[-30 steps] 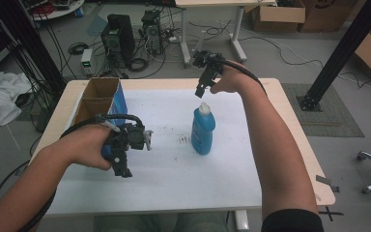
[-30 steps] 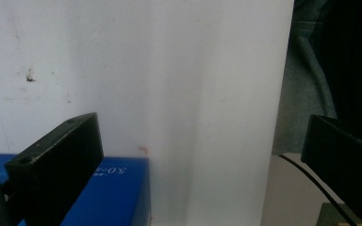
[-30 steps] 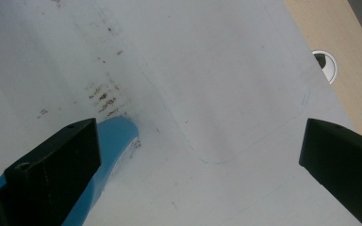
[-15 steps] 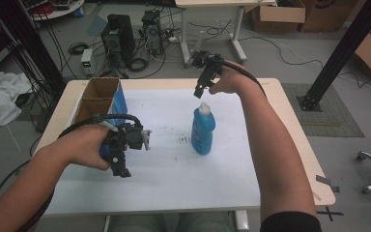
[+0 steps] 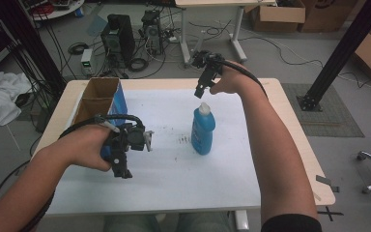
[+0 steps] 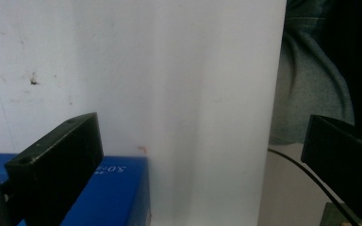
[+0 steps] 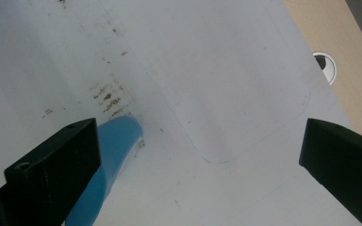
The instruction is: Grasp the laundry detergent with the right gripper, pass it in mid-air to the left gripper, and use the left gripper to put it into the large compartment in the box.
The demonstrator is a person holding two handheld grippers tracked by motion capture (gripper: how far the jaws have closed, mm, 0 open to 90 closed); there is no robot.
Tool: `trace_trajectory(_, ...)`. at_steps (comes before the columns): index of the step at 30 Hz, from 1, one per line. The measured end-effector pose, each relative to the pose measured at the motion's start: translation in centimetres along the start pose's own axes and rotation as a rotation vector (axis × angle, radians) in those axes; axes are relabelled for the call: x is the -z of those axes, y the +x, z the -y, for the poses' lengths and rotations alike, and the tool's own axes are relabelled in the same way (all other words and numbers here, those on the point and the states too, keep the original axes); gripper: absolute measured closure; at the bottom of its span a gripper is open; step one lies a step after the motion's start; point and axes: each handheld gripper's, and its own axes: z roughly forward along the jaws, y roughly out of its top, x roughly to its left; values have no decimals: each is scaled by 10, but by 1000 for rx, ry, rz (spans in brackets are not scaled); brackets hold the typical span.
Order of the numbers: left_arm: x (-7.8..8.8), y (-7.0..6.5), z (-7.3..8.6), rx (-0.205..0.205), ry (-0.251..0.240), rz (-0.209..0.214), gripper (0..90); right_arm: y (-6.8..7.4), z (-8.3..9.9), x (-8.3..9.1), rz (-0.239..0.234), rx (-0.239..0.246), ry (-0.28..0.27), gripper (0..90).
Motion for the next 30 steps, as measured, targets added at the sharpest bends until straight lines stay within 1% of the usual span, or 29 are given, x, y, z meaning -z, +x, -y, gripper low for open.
trace_trajectory(7, -1, 0, 5, 8, -9, 3, 1, 1, -1, -1, 1, 1, 0, 0)
trace_trajectory(8, 0, 1, 6, 11, -15, -4, 1, 2, -2, -2, -1, 5, -4, 0)
trace_trajectory(10, 1, 1, 7, 12, -12, -6, 1, 3, -2, -2, -2, 6, -12, 0)
trace_trajectory(11, 1, 1, 7, 11, -12, -7, 1, 3, -2, -2, -6, 6, -24, 0)
trace_trajectory(12, 2, 1, 7, 11, -11, -8, 1, 4, -2, -1, -12, 12, -63, 0)
trace_trajectory(13, 2, 1, 7, 11, -13, -8, 1, 4, -2, -1, -12, 12, -63, 0)
trace_trajectory(14, 2, 1, 7, 1, -12, -12, 1, 4, -1, 0, -15, 12, -79, 0)
trace_trajectory(15, 1, 1, 7, 10, -16, -7, 1, 4, 0, 2, -29, 9, -127, 0)
trace_trajectory(16, 1, 1, 6, 10, -18, -7, 1, 4, 2, 3, -40, 4, -157, 0)
trace_trajectory(17, 1, 1, 6, 10, -18, -7, 1, 4, 2, 3, -40, 4, -157, 0)
trace_trajectory(19, 0, 1, 6, 2, -18, -5, 1, 4, 5, 6, -64, -1, -227, 0)
trace_trajectory(20, 0, 1, 6, 3, -17, -2, 1, 4, 8, 8, -87, -2, -283, 0)
trace_trajectory(21, -1, 1, 5, 3, -16, 2, 1, 4, 8, 8, -87, -2, -283, 0)
trace_trajectory(23, -1, 1, 5, 0, -14, 0, 1, 5, 12, 9, -104, -8, -341, 0)
trace_trajectory(24, -1, 2, 5, -3, -15, 0, 1, 5, 15, 11, -104, -25, -395, 0)
trace_trajectory(25, -1, 2, 5, -3, -15, 1, 1, 5, 15, 11, -104, -25, -395, 0)
trace_trajectory(26, -1, 2, 5, -3, -23, 0, 1, 4, 19, 12, -94, -39, -446, 0)
trace_trajectory(27, -1, 2, 5, -3, -23, 0, 1, 4, 19, 12, -94, -39, -446, 0)
trace_trajectory(28, 0, 1, 5, -4, -22, 2, 1, 4, 24, 14, -80, -52, -487, 0)
trace_trajectory(30, 0, -1, 5, -9, -24, 1, 1, 3, 31, 15, -62, -79, -543, 0)
